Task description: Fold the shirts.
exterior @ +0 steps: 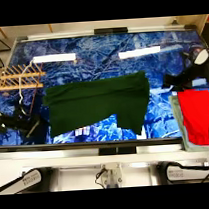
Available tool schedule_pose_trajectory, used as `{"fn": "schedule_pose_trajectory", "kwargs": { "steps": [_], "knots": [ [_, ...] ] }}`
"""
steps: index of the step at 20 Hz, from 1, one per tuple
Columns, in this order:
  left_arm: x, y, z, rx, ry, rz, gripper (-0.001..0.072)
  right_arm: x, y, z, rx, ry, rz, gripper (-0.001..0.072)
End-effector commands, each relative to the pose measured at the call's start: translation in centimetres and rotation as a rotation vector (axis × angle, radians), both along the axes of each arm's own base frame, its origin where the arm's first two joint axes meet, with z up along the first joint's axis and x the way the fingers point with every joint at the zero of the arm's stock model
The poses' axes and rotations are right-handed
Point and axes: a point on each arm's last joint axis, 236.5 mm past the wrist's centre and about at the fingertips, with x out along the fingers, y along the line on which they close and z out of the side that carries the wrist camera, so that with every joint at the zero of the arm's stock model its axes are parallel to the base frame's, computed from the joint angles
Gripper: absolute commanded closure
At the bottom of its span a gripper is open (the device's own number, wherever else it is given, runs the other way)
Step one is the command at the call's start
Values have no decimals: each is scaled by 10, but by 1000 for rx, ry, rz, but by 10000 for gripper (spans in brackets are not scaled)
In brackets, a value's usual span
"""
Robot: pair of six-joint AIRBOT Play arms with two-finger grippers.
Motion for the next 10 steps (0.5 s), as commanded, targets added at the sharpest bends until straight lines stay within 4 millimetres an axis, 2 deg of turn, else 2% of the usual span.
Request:
{"fn": "schedule_pose_trajectory", "kwargs": {
  "steps": [1, 6, 10],
  "knots": [
    [-21, -15, -29, -28, 10, 44, 94, -10, 7, -3, 31, 30, 25, 221],
    [-6, -10, -35, 9, -41, 80, 96, -8, 7, -3, 31, 21, 31, 221],
    [3, -23, -41, 43, -81, 47, 116, -8, 8, -3, 34, 21, 30, 220]
  ]
}}
